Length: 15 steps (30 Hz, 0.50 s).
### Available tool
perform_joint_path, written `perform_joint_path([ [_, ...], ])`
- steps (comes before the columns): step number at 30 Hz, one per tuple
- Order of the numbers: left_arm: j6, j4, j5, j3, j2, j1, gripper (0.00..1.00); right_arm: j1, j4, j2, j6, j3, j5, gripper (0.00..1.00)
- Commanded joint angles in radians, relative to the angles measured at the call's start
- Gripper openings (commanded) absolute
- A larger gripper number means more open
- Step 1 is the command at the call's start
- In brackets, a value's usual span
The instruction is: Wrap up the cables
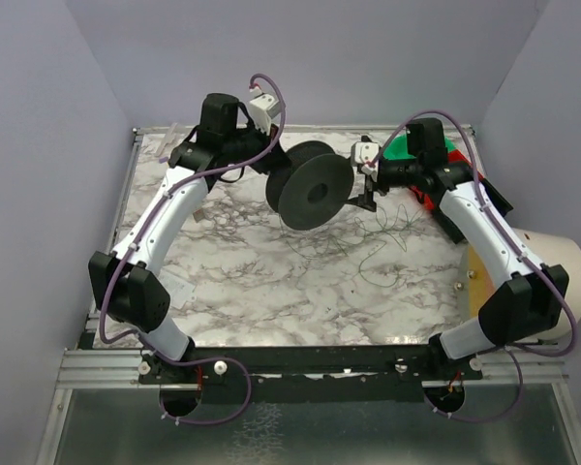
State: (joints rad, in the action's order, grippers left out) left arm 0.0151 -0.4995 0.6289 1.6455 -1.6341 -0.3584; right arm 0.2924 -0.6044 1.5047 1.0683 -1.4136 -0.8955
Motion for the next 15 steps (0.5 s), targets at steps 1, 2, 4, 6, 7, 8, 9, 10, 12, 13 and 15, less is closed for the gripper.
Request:
perform_joint_path([
  [1, 0.087, 0.055, -0.277, 0.040, 0.059, 0.029, 0.00, -0.004, 0.041, -0.077, -0.207, -0.008, 0.110, 1.00],
  [2, 0.099, 0.055, -0.317, 0.043, 0.061, 0.029, 0.00, -0.003, 0.052, -0.093, -0.234, -0.008, 0.123, 1.00],
  [4, 0.120, 0.052, -0.398, 0.053, 0.067, 0.029, 0.00, -0.003, 0.115, -0.124, -0.325, 0.016, 0.153, 1.00],
  [6, 0.133, 0.052, -0.456, 0.059, 0.073, 0.029, 0.00, -0.004, 0.123, -0.142, -0.352, 0.033, 0.147, 1.00],
  [7, 0.138, 0.052, -0.485, 0.061, 0.078, 0.029, 0.00, -0.003, 0.111, -0.148, -0.350, 0.045, 0.125, 1.00],
  [8, 0.148, 0.054, -0.517, 0.061, 0.081, 0.029, 0.00, -0.003, 0.087, -0.152, -0.317, 0.054, 0.097, 1.00],
  [9, 0.156, 0.057, -0.539, 0.060, 0.085, 0.029, 0.00, -0.003, 0.057, -0.154, -0.266, 0.066, 0.059, 1.00],
  [10, 0.161, 0.062, -0.545, 0.054, 0.089, 0.029, 0.00, 0.000, 0.041, -0.154, -0.221, 0.083, 0.019, 1.00],
  [12, 0.175, 0.074, -0.547, 0.039, 0.096, 0.029, 0.00, 0.012, 0.064, -0.153, -0.177, 0.147, -0.033, 1.00],
  [13, 0.181, 0.081, -0.545, 0.030, 0.100, 0.029, 0.00, 0.028, 0.079, -0.152, -0.150, 0.178, -0.033, 1.00],
  [15, 0.189, 0.093, -0.535, 0.016, 0.105, 0.029, 0.00, 0.078, 0.123, -0.139, -0.110, 0.231, 0.004, 1.00],
])
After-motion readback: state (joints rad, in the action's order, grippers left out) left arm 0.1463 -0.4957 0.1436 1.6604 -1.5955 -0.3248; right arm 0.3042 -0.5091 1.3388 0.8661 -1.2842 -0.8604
